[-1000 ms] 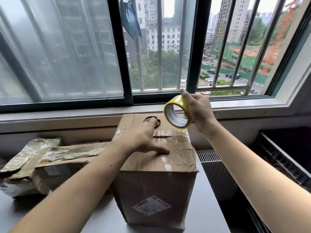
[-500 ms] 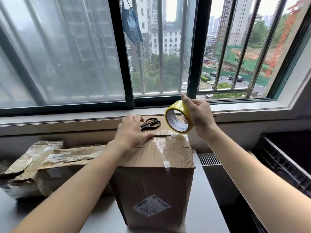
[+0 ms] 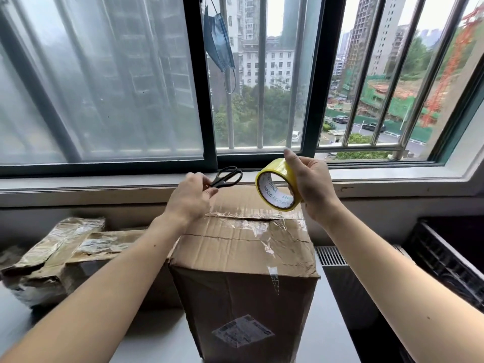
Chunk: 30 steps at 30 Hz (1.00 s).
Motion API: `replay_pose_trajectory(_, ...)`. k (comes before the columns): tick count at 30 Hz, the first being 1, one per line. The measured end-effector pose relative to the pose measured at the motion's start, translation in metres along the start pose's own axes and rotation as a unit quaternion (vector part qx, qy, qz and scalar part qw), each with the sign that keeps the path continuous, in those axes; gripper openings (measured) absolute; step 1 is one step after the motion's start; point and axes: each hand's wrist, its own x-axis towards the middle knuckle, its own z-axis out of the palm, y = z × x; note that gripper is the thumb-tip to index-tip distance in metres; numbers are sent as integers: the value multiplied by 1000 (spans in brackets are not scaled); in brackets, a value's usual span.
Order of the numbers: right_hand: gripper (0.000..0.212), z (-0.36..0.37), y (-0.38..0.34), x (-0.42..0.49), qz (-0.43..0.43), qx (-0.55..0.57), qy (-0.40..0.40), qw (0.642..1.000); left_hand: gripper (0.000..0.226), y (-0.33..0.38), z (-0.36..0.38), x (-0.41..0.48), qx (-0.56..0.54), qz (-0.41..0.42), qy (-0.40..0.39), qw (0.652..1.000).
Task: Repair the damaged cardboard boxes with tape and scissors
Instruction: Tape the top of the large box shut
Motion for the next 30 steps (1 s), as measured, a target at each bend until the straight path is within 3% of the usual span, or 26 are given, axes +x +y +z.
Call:
replay_pose_trajectory(5,47,48,1,6,-13,-13,-59,998,21,-37,-23,7,-10,-7,51,999)
replay_pose_trajectory(9,44,94,3,6,-22,-57,-130,990,16,-92,-36,13,15,-65,51,997)
replay_pose_trajectory(13,66,143,2,3,-21,-123,-182,975,17,-165,-29,13,68,-121,16,990)
replay_pose_trajectory(16,41,171,2,2,-26,-156,-207,965,18,-210,-14,15,84,-134,-22,987)
replay_pose_trajectory(26,39,199,14,11,-43,-185,-167,967,23,-267,26,18,136,-126,-108,977)
replay_pose_trajectory(30,58,199,17,14,-23,-171,-153,973,19,-254,13,30,138,-118,-126,975)
